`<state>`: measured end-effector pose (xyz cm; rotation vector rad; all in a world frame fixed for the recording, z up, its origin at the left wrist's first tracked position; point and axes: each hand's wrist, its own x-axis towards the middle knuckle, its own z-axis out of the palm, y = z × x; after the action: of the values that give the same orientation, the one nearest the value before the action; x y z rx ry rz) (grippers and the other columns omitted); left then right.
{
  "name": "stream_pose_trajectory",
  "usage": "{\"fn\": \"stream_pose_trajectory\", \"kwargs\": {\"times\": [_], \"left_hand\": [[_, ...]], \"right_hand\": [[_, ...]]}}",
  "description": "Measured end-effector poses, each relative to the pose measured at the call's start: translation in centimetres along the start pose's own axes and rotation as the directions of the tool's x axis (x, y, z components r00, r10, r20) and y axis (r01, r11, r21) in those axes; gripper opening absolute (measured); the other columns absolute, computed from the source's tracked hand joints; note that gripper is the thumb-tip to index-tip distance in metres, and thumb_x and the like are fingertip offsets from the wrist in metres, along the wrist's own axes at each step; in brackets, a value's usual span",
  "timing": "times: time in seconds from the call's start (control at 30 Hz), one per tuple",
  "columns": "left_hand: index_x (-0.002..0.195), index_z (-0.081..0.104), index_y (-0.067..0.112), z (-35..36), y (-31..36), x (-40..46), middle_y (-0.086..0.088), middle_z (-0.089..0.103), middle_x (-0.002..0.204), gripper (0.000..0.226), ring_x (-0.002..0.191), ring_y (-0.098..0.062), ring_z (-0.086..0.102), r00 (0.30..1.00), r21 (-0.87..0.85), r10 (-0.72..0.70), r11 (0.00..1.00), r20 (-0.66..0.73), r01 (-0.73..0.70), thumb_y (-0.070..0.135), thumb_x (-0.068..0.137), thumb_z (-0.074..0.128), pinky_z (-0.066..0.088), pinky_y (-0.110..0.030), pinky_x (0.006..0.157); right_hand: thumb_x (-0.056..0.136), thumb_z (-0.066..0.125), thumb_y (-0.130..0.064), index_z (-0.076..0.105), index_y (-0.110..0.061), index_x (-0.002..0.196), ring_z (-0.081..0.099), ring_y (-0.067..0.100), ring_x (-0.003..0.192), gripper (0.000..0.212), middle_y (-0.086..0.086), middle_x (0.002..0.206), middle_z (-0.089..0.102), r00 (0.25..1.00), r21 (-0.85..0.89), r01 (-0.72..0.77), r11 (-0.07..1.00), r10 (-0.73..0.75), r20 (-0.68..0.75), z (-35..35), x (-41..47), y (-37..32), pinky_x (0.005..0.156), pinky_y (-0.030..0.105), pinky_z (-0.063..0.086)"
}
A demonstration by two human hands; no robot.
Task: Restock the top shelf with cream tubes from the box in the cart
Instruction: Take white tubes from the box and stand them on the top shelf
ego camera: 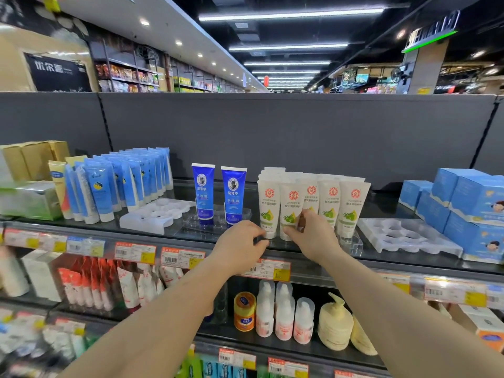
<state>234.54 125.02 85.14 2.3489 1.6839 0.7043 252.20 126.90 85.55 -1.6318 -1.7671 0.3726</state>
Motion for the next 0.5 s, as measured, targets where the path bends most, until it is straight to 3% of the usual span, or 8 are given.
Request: {"fn": "stream_pose_trajectory", "kwargs": {"times": [0.1,0.2,0.27,0.37,0.43,0.5], "left_hand": [[0.128,0.058,0.024,-0.9,0.0,-0.7,0.006,0.058,0.127,0.034,0.114,-0.009,0.053,1.0,-0.021,-0.001,1.0,-0.004,0.001,0.034,0.096,0.053,0.04,-0.023,0.092],[0.134,0.053,0.022,-2.1,-0.5,-2.0,0.004,0.056,0.132,0.04,0.12,-0.011,0.051,0.998,-0.041,-0.025,0.999,-0.053,0.022,0.033,0.096,0.053,0.04,-0.026,0.096],[0.133,0.054,0.021,-2.9,-1.3,-3.2,0.002,0.058,0.13,0.04,0.118,-0.012,0.052,0.997,-0.042,-0.031,0.999,-0.076,0.028,0.035,0.096,0.054,0.043,-0.03,0.099],[0.128,0.058,0.019,-4.7,-3.0,-6.1,0.0,0.06,0.124,0.037,0.113,-0.013,0.054,0.994,-0.036,-0.031,0.999,-0.105,0.027,0.036,0.095,0.054,0.042,-0.028,0.093],[0.125,0.06,0.017,-6.3,-5.1,-8.6,-0.003,0.061,0.124,0.038,0.115,-0.016,0.054,0.992,-0.018,-0.044,0.999,-0.122,0.042,0.039,0.096,0.053,0.043,-0.031,0.095],[0.127,0.059,0.018,-7.8,-8.3,-11.5,-0.004,0.058,0.131,0.045,0.122,-0.021,0.051,0.991,0.083,-0.051,0.995,-0.123,0.061,0.048,0.095,0.048,0.04,-0.037,0.102]], "right_hand": [[0.086,0.069,-0.031,0.059,-0.018,0.116,0.059,0.014,0.101,0.034,-0.006,0.106,0.063,0.999,0.063,-0.029,0.998,0.031,-0.023,-0.5,-0.7,-0.7,0.077,0.026,0.044],[0.089,0.067,-0.032,0.055,-0.012,0.126,0.056,0.018,0.109,0.044,-0.001,0.116,0.061,0.992,0.109,-0.086,0.99,0.095,-0.086,-0.9,-2.2,-2.0,0.085,0.031,0.045],[0.091,0.063,-0.033,0.053,-0.01,0.13,0.056,0.021,0.111,0.047,0.004,0.123,0.061,0.98,0.068,-0.117,0.991,0.126,-0.155,-0.6,-3.7,-3.1,0.087,0.032,0.043],[0.094,0.058,-0.032,0.061,-0.01,0.116,0.055,0.021,0.094,0.032,0.006,0.106,0.064,0.959,-0.018,-0.158,0.987,0.149,-0.241,1.0,-6.5,-5.4,0.076,0.027,0.037],[0.092,0.057,-0.037,0.064,-0.012,0.107,0.058,0.023,0.092,0.031,0.004,0.101,0.066,0.948,-0.073,-0.178,0.981,0.151,-0.281,3.2,-8.3,-7.2,0.073,0.029,0.042],[0.091,0.056,-0.043,0.063,-0.014,0.114,0.06,0.026,0.101,0.037,0.007,0.108,0.067,0.962,-0.111,-0.146,0.983,0.116,-0.246,6.7,-10.1,-9.6,0.081,0.034,0.047]]}}
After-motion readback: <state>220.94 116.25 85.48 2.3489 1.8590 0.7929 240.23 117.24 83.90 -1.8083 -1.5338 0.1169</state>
